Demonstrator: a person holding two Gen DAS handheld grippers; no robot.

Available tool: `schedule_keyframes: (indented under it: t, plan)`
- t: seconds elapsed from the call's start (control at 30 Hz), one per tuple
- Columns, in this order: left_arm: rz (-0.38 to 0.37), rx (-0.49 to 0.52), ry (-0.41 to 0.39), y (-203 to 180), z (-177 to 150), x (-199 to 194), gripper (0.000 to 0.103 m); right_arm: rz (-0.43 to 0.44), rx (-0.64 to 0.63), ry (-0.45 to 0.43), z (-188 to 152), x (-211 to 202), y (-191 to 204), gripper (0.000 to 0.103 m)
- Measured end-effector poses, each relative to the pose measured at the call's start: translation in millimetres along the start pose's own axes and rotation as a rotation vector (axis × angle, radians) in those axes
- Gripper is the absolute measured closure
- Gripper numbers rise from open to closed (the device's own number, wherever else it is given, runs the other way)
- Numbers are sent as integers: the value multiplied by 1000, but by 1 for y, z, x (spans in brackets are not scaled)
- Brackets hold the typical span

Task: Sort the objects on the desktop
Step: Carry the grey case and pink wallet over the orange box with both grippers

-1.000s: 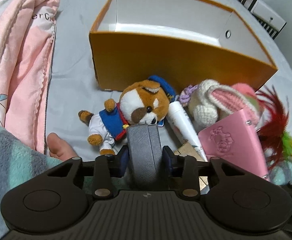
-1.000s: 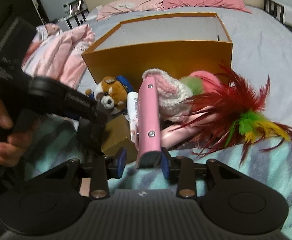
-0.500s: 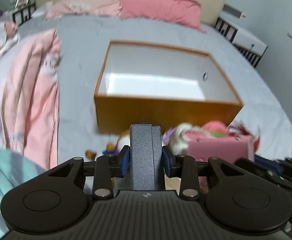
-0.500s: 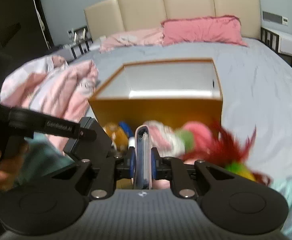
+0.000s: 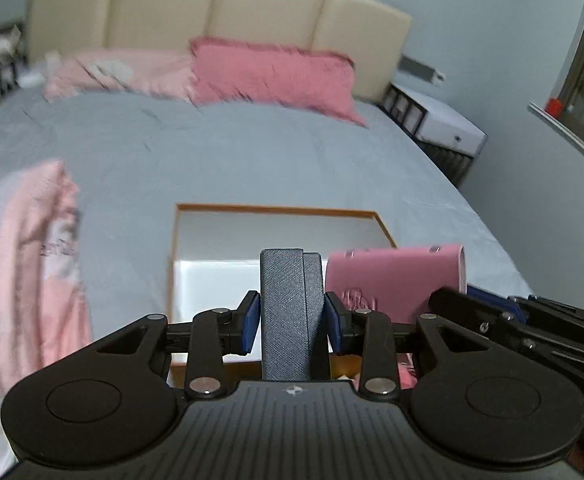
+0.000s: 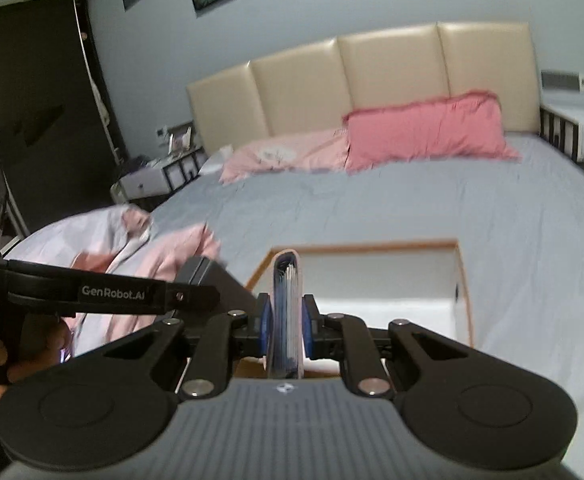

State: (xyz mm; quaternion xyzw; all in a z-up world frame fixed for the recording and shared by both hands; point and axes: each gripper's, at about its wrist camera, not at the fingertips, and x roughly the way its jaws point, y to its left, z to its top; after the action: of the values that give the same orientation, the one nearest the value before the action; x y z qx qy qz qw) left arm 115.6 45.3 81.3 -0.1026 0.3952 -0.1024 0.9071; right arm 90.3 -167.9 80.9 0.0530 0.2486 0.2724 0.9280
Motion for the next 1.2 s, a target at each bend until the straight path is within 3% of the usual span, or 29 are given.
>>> schedule_keyframes:
  t: [0.1, 0.23, 0.3, 0.43, 0.57, 0.7, 0.83, 1.2]
  plan:
    - [-25, -33, 85, 22, 20, 31, 64, -14, 31, 38, 11, 24, -7, 87]
    - [73, 14, 133, 31, 30, 70, 64, -18, 76, 122, 6, 66, -18, 87]
    - [117, 49, 151, 32, 27, 84, 64, -23, 84, 166, 2, 87, -21, 87]
    - [127, 62, 205, 38, 13, 105, 64, 9, 108, 255, -4, 119, -26, 87]
    - [201, 84, 233, 39, -4, 115, 64, 40, 111, 345, -12, 146, -25, 87]
    - [191, 69, 280, 52, -13, 121, 64, 60, 120, 397, -17, 163, -26, 87]
    - [183, 73, 274, 54, -15, 121, 65, 91, 166, 448, -18, 175, -30, 87]
    - [197, 127, 265, 47, -25, 132, 61, 82, 139, 528, -17, 193, -19, 86]
